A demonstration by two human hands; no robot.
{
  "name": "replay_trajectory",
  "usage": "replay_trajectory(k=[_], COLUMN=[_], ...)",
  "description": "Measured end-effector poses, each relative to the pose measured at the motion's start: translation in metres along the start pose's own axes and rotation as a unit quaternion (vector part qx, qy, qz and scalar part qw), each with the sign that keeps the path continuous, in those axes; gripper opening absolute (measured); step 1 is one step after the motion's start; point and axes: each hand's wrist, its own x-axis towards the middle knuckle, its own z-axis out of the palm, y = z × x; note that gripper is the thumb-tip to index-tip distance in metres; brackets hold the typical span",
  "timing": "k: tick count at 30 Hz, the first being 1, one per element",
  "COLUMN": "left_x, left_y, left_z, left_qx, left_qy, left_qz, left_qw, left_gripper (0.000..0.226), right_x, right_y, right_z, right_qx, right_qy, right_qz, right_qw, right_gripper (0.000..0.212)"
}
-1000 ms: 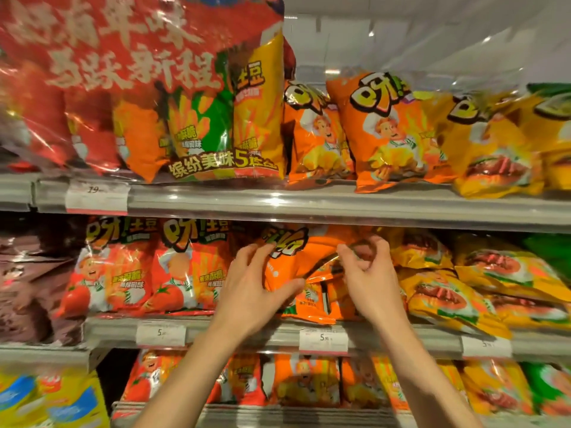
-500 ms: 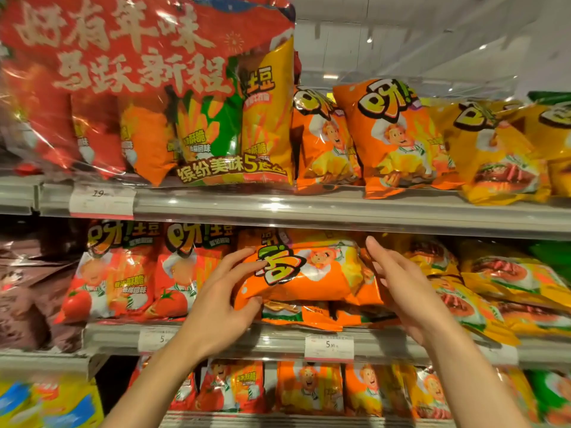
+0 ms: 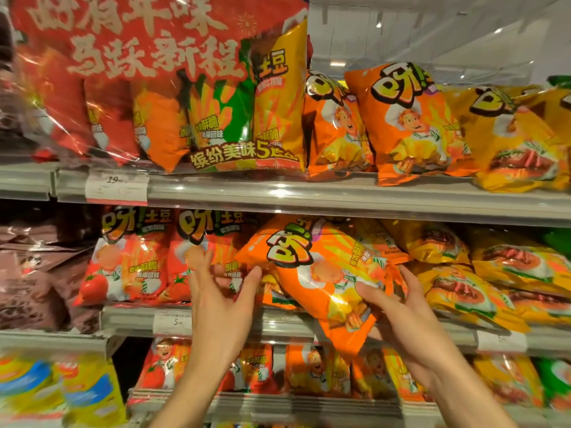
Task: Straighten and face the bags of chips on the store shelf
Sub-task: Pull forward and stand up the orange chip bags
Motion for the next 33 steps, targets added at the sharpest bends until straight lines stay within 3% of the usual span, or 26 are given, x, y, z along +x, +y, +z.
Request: replay_trajectory(k=[5, 8, 13, 17, 21, 27, 31, 33], left_x=[-0.027, -0.026, -0.024, -0.021, -0.015, 0.006, 0.02, 0.024], left_y=[0.007, 0.005, -0.005, -0.01, -0.008, -0.009, -0.012, -0.015], left_z=[0.008, 0.016, 0.006, -0.023, -0.053, -0.086, -0.095, -0.097], left_qx=[-0.105, -0.16, -0.137, -0.141, -0.118, -0.04, -0.001, 0.016], left_qy=[-0.116, -0.135, -0.115, -0.1, -0.092, -0.105, -0.112, -0.113], left_qz=[-0.135, -0.165, -0.129, -0.117, -0.082, -0.037, -0.025, -0.022], left_qw=[0.978, 0.964, 0.975, 0.978, 0.985, 0.993, 0.993, 0.993], left_gripper=[0.101, 0.098, 0.105, 0.097, 0.096, 0.088, 0.088, 0.088], right_x=[-0.018, -0.033, -0.051, -0.052, -0.04, 0.011, 0.049, 0.072], right_y=[0.015, 0.023, 0.032, 0.02, 0.011, 0.006, 0.0, 0.003], right_z=[0.013, 0.022, 0.028, 0.021, 0.018, 0.046, 0.088, 0.105], right_qx=[0.028, -0.011, -0.101, -0.183, -0.275, -0.447, -0.537, -0.583], right_qy=[0.025, 0.023, -0.043, -0.101, -0.102, -0.011, 0.004, -0.011], right_qz=[0.012, 0.01, 0.035, 0.054, 0.019, -0.153, -0.246, -0.233], right_qw=[0.999, 1.0, 0.993, 0.976, 0.956, 0.881, 0.807, 0.778], right_gripper=[0.075, 0.07, 0.055, 0.061, 0.045, 0.026, 0.04, 0.05])
